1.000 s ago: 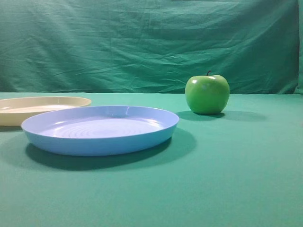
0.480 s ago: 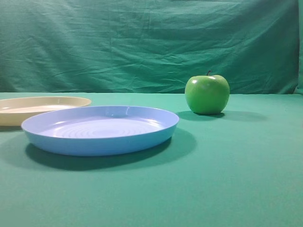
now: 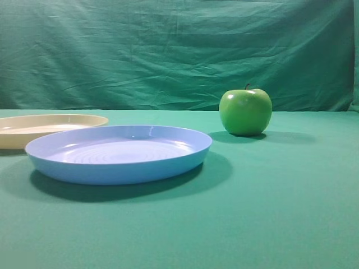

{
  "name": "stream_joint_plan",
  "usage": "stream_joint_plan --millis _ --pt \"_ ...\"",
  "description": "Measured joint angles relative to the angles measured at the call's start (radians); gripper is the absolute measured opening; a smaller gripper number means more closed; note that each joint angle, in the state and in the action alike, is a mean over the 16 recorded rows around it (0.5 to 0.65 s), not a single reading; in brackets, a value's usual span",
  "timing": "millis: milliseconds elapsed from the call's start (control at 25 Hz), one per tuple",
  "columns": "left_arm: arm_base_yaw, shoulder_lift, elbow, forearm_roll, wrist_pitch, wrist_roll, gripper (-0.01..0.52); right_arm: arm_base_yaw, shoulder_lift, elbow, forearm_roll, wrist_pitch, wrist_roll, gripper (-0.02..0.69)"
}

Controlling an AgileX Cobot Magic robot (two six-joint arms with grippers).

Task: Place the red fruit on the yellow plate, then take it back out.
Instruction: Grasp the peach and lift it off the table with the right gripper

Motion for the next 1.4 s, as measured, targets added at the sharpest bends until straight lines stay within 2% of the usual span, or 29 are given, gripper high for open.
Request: stream_joint_plan --millis 360,560,720,1120,1400 --pt "0.000 0.000 0.000 0.000 0.000 0.000 0.000 0.000 0.000 -0.020 0.050 -0.205 0.049 0.000" --pt "0.000 0.000 0.000 0.000 0.000 0.000 0.000 0.000 0.007 -0.100 0.072 -0.217 0.072 0.000" --pt "0.000 0.000 0.000 0.000 0.000 0.000 0.000 0.000 0.042 -0.195 0.075 -0.112 0.065 0.000" --pt "0.000 0.000 0.000 0.000 0.000 0.000 0.000 0.000 0.257 -0.443 0.075 0.323 -0.024 0.000" --pt "0.000 0.000 0.000 0.000 0.000 0.000 0.000 0.013 0.404 -0.515 0.100 0.468 -0.128 0.000"
